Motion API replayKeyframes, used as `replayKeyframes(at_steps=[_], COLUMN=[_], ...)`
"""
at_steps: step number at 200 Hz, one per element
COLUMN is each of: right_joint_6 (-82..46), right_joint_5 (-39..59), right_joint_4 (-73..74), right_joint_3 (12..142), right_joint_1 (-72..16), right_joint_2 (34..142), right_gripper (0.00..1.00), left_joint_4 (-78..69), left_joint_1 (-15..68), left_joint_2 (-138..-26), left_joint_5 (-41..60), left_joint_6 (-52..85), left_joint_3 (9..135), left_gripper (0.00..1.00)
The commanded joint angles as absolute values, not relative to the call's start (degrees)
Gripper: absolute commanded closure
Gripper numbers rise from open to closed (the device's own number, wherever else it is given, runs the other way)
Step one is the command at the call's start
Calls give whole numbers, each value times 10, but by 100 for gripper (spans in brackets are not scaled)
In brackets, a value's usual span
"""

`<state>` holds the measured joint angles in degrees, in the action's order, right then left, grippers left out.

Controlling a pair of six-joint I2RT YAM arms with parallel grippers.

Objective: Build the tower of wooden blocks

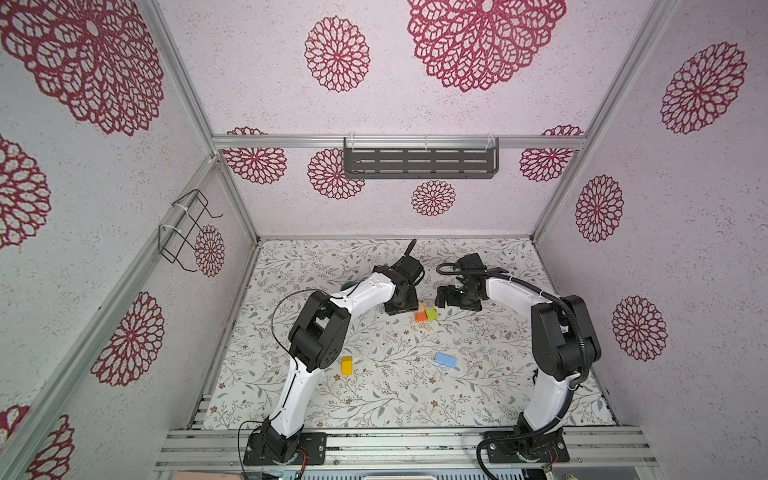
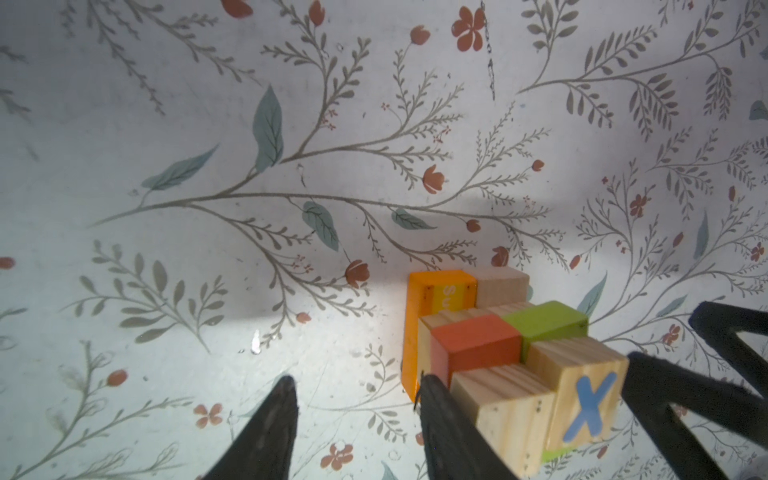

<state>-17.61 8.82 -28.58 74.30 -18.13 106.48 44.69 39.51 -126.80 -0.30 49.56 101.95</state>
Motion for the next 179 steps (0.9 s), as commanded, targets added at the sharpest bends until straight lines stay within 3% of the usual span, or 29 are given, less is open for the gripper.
replayKeyframes(at_steps=[1, 179], right_joint_6=[-178, -174], right_joint_5=[85, 107], right_joint_4=[-291, -292], right_joint_3=[745, 750], right_joint_1=[-179, -192], right_joint_2=[1056, 1085], right_gripper=[1, 1], left_joint_4=[445, 440], left_joint_1=[397, 397], left_joint_2=[-1268, -1286], left_joint_5=[-8, 5], left_joint_6=[498, 499], left_joint_3=[1022, 1042], left_gripper=[49, 49])
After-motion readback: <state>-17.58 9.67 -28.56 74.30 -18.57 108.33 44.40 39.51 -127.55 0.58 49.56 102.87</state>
